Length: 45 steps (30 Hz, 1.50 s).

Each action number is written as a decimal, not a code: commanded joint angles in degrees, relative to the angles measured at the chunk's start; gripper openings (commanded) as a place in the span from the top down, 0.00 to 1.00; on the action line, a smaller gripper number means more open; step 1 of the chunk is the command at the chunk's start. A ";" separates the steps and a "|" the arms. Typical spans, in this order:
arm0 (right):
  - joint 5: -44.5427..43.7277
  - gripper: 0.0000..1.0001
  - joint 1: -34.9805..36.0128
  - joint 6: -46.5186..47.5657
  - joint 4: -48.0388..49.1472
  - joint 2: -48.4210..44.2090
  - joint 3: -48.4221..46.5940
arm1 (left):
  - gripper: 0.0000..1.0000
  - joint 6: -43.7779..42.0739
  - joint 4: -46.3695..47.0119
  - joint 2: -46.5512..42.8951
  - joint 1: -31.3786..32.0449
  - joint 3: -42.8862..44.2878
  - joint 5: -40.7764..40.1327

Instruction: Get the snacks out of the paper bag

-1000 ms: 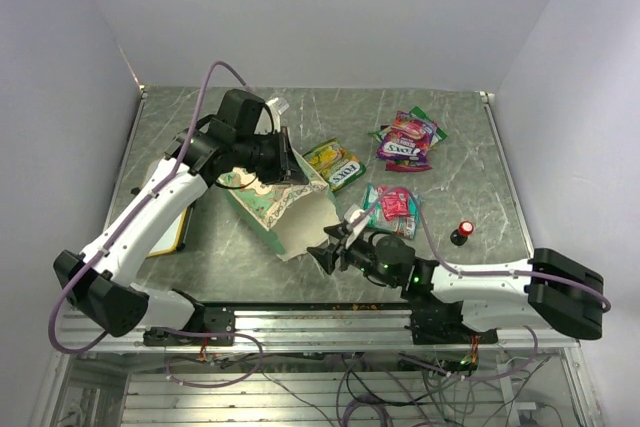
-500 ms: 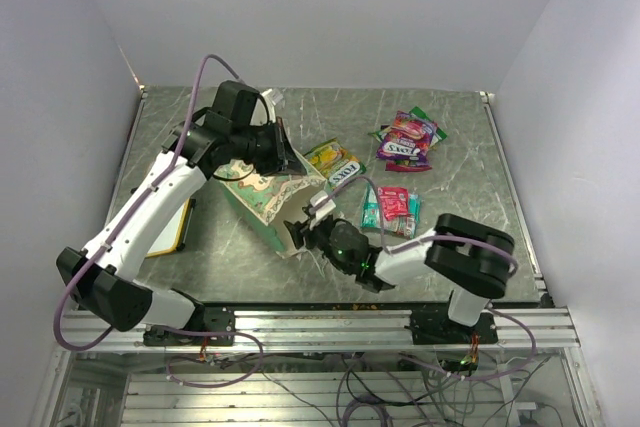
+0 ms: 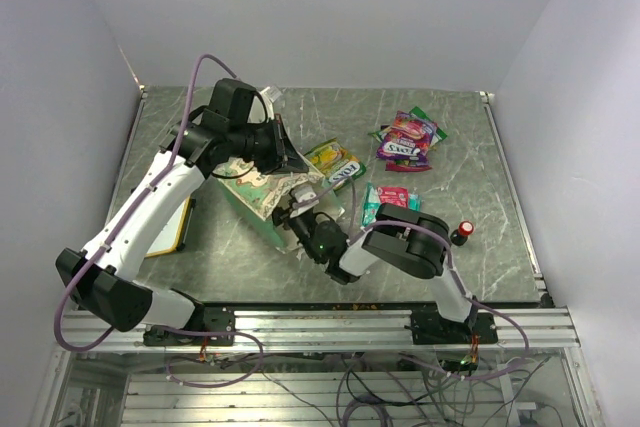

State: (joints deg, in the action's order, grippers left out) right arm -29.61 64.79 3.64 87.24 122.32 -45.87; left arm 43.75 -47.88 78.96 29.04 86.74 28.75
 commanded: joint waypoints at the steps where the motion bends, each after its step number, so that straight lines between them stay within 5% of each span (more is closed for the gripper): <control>1: 0.29 0.48 -2.40 2.87 16.95 0.88 -2.89 | 0.93 -0.32 0.77 -1.71 -0.39 -1.25 2.10; 7: 5.32 0.55 -3.88 4.16 17.05 2.57 -7.84 | 0.93 0.07 2.12 -2.64 -0.47 -2.82 3.81; 20: 10.30 0.61 -4.93 6.73 16.51 5.68 -21.07 | 0.93 -7.75 -7.87 0.03 -0.57 8.37 -0.48; 32: 13.91 0.61 -5.63 8.61 17.00 5.21 -32.76 | 0.93 -15.15 -19.38 4.64 -0.60 29.73 -8.60; 34: 14.47 0.61 -6.15 7.95 17.11 2.63 -28.63 | 0.93 -13.84 -17.16 2.47 -0.39 25.87 -9.23; 39: 14.06 0.61 -6.83 6.39 17.10 0.23 -16.10 | 0.93 -6.02 -6.13 -4.35 -0.47 0.36 -1.97; 45: 16.12 0.51 -5.45 3.76 17.08 -4.59 7.63 | 0.93 -8.05 -3.26 -4.69 -0.56 -7.93 -3.66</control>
State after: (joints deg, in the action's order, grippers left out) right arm -15.59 58.37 8.91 87.81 122.58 -50.06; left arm 36.23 -54.00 73.84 28.60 81.17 24.45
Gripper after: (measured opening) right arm 0.445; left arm 0.075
